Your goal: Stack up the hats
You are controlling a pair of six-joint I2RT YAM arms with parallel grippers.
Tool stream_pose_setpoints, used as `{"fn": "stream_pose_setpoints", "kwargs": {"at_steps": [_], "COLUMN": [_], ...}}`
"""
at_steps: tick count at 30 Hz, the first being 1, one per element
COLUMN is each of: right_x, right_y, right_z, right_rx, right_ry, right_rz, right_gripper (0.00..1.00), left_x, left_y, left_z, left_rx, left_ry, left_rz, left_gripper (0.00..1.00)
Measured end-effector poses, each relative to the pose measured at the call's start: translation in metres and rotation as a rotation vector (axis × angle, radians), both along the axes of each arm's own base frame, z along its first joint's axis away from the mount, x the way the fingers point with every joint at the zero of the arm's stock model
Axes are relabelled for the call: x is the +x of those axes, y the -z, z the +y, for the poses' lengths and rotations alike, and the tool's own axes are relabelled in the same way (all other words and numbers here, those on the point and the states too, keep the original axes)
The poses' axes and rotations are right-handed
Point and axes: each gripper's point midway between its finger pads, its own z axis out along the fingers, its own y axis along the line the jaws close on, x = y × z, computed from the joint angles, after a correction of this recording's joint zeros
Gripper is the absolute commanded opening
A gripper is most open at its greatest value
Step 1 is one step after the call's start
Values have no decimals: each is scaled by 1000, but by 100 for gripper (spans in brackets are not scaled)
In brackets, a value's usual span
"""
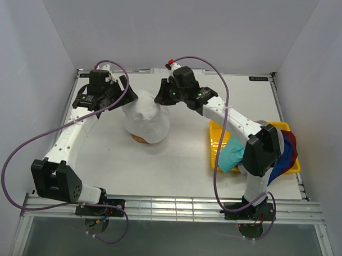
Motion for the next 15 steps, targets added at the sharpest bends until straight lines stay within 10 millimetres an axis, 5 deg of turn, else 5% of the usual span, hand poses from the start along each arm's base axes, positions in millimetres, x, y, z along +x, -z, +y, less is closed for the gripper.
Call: {"fn": "stream_pose_setpoints", "kwargs": {"at_steps": [15], "right_x": [0], "right_y": [22], "right_z": [-8], "right_rx": [-35], "right_ry": [16], "right_rz": [43], "right_gripper": [18], "left_x": [15], "left_y": [2], "left_z": [0], "left_rx": [44], "left_ry": [25], "left_rz": [-1], "left_gripper": [88]}}
